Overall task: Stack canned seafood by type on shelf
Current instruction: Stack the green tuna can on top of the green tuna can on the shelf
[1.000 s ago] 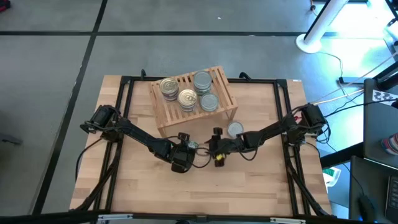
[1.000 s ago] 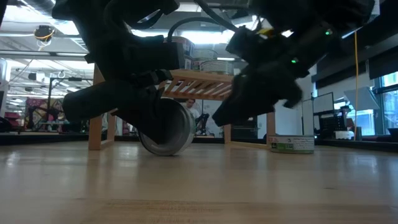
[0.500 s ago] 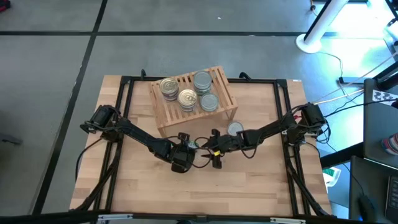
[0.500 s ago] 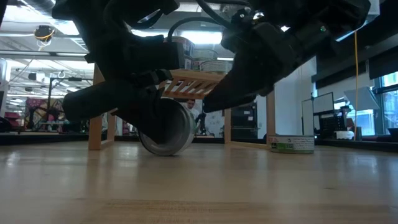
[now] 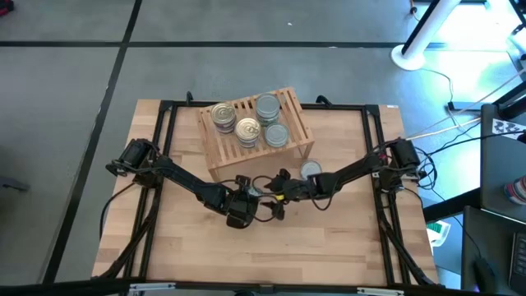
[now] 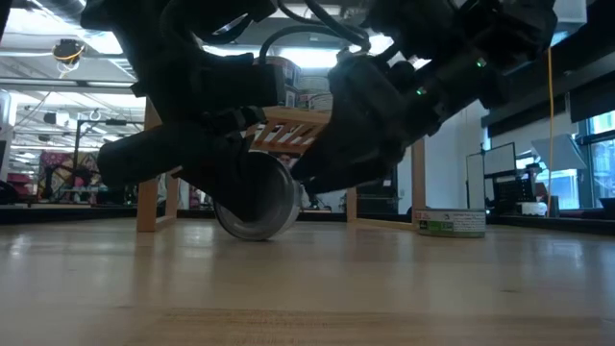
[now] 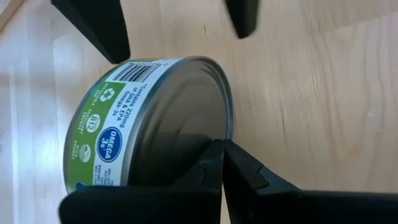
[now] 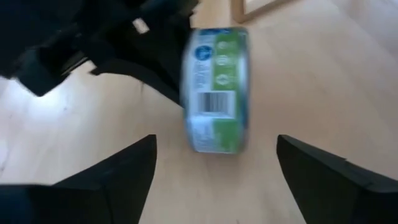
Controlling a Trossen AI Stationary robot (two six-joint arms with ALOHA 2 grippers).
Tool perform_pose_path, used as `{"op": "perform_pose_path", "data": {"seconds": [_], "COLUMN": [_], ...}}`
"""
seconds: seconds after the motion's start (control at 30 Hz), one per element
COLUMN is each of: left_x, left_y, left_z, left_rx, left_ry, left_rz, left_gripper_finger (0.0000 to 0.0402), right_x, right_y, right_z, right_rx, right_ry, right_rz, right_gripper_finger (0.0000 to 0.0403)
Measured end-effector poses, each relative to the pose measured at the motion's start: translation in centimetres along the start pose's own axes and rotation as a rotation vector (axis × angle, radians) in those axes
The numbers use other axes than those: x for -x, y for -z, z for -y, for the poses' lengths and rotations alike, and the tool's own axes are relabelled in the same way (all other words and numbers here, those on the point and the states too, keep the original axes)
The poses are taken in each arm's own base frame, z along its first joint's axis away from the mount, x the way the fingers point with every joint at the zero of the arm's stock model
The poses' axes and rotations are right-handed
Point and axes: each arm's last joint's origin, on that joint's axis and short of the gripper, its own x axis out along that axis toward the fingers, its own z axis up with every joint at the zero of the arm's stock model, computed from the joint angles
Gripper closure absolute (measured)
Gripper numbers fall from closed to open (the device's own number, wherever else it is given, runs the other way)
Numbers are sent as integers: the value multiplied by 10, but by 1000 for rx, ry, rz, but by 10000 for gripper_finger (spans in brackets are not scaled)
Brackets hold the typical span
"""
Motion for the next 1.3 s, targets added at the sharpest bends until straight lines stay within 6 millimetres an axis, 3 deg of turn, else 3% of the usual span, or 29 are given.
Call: {"op": "perform_pose_path", "data": {"seconds": [0.47,0.87,1.1,1.3], "left_x": [0,0,0,8], "left_y": [-1,-1,0,-5], "left_z": [0,0,1,9], "left_rx": [-1,-19,-22,-10], "left_ry": [1,1,5,15], "left_rz": [5,9,5,27], "left_gripper_finger": [401,401,401,401], "right_x": [-12,-32,-34,-33], "right_y": [-5,3,-1,-5], "right_z": [2,6,3,1], "right_rx": [53,43,92,87], "right_ry": [81,21,-11,-19], "right_rz": [32,23,21,25], "right_gripper_finger": [78,177,262,262]}}
